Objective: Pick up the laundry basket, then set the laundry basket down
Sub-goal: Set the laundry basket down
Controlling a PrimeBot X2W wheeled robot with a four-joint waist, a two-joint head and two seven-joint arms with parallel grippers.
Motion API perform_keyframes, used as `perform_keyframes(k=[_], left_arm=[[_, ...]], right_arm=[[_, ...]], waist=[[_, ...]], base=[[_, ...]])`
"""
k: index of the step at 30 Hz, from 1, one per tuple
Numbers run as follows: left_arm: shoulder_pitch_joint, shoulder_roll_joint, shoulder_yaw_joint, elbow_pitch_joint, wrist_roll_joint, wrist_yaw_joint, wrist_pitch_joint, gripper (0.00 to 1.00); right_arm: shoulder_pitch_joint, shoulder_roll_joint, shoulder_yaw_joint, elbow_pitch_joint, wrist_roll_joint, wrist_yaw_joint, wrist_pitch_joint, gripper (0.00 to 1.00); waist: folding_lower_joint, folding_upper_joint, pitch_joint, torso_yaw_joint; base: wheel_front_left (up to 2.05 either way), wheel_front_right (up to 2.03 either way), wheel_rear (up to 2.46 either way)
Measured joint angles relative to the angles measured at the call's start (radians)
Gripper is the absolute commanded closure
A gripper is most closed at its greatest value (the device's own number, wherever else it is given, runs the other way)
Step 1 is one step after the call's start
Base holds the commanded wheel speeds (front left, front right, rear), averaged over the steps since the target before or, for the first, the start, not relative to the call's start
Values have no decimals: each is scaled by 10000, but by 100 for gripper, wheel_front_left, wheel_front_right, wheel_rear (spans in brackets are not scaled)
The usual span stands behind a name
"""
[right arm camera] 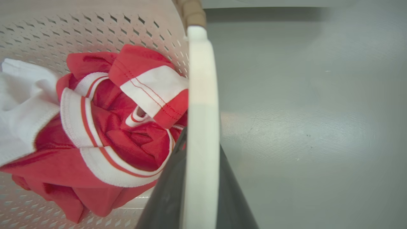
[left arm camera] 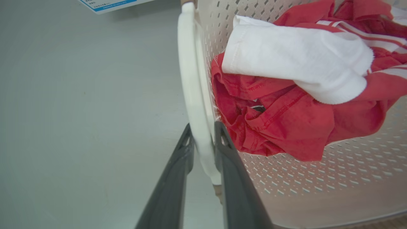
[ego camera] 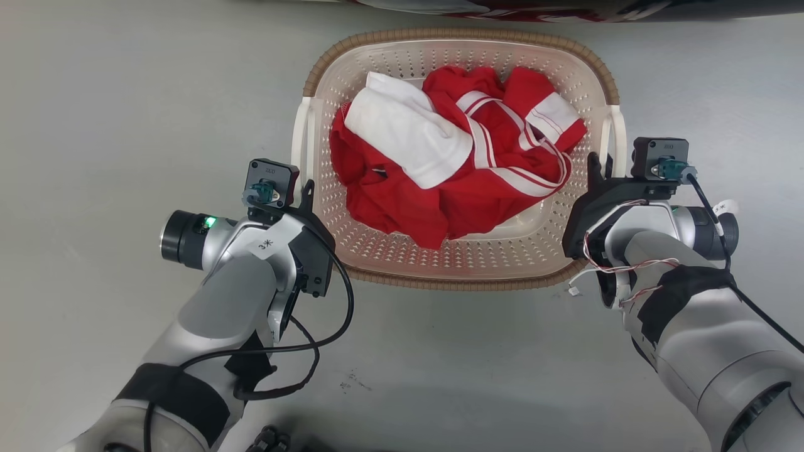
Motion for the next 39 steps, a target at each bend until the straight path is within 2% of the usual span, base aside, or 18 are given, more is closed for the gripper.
perform_keyframes(k=[5, 7, 11, 12, 13, 14, 16, 17, 18, 20, 39], left_arm=[[-124, -12, -38, 63, -17, 4, -100, 100], [-151, -23, -44, 92, -29, 15, -138, 100], [-162, -54, -63, 157, -44, 17, -222, 100], [-164, -69, -67, 176, -73, 19, -253, 100], [-164, -82, -73, 188, -94, 19, -276, 86], [-164, -104, -82, 194, -96, 19, -278, 67], [-160, -165, -127, 228, -98, 19, -280, 58], [-158, -180, -140, 245, -100, 19, -282, 41], [-155, -184, -150, 257, -102, 21, -314, 16], [-151, -194, -153, 282, -105, 48, -326, 0], [-139, -238, -140, 859, -205, 100, -715, 0]], right_arm=[[-109, -2, 6, 25, -100, 0, -59, 100], [-110, 0, 10, 33, -102, 0, -67, 87], [-109, 0, 48, 54, -178, 0, -69, 52], [-109, 6, 52, 54, -178, 0, -71, 26], [-109, 17, 56, 52, -182, 2, -79, 0], [-109, 40, 59, 46, -188, 15, -84, 0], [-109, 100, 63, 38, -190, 42, -127, 0], [-108, 98, 63, 40, -190, 44, -127, 0], [-105, 94, 63, 44, -190, 44, -127, 0], [-104, 100, 63, 42, -190, 46, -140, 0], [120, 173, -31, 82, -253, 59, -173, 0]], waist=[[0, 0, 48, 30], [0, 0, 53, 42], [0, 0, 38, 69], [0, 0, 31, 75], [0, 0, 23, 80], [0, -1, 11, 85], [0, -1, -17, 92], [1, -1, -38, 95], [1, -1, -68, 98], [0, -1, -141, 103], [0, -2, -997, -34]], base=[[0, 0, 0], [0, 0, 0], [0, 0, 0], [0, 0, 0], [0, 0, 0], [0, 0, 0], [0, 0, 0], [0, 0, 0], [0, 0, 0], [0, 0, 0], [0, 0, 0]])
